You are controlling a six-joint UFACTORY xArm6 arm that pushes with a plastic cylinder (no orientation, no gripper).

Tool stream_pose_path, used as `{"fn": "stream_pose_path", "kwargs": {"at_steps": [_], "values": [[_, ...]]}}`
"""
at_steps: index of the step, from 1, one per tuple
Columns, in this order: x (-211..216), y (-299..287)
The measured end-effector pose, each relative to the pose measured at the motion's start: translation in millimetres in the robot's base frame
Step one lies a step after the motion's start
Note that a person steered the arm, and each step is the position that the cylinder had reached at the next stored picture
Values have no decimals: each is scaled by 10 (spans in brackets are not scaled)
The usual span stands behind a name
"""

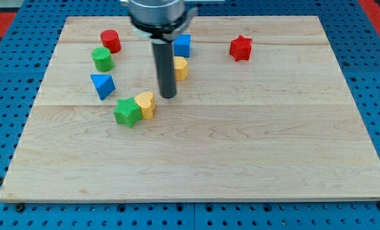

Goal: Slightly push the blue triangle to the left

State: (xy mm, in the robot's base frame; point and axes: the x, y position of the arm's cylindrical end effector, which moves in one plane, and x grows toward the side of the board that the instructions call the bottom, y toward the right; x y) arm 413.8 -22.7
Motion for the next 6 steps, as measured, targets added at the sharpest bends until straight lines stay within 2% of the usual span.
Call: {"fn": "stream_pose_path", "kwargs": {"at_steps": [1, 2, 3, 4, 5, 6], "values": [[-310, 358], [-476, -128], [-177, -87], [-163, -1068], [-557, -1351], [-702, -1192]]}}
